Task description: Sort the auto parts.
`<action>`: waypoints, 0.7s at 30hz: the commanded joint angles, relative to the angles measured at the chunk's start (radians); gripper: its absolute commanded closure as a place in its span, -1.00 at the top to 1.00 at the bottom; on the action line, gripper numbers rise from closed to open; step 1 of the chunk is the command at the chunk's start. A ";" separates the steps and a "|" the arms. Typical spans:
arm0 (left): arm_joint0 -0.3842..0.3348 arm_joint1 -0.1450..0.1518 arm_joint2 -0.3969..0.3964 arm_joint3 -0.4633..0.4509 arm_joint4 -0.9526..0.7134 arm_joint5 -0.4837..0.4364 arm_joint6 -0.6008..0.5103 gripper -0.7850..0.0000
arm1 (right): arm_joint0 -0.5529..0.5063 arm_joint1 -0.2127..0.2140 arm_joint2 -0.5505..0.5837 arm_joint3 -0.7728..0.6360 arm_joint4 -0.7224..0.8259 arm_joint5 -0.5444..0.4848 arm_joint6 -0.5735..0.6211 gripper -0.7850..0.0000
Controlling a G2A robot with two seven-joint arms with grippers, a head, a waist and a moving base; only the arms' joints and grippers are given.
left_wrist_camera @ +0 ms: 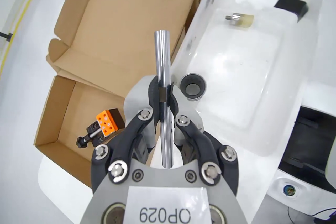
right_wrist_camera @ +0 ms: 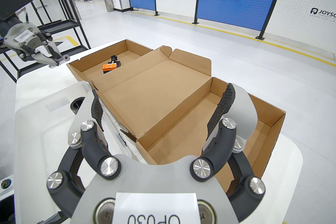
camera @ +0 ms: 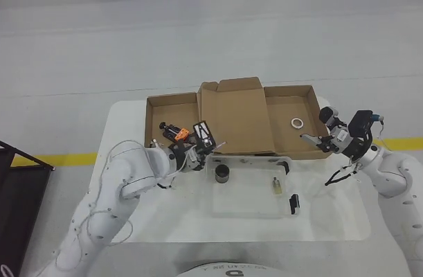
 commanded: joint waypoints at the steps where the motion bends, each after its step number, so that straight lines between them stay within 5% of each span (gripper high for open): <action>1: -0.021 0.001 -0.020 0.064 -0.038 -0.002 0.008 -1.00 | 0.000 0.000 0.000 0.000 0.000 0.000 0.000 1.00; 13: -0.216 -0.024 0.009 0.539 -0.290 -0.028 0.098 -1.00 | 0.000 0.000 0.000 0.000 0.000 0.000 0.000 1.00; 21: -0.291 -0.047 0.040 0.719 -0.384 0.012 0.216 -1.00 | 0.000 0.000 0.000 0.000 0.000 0.000 0.000 1.00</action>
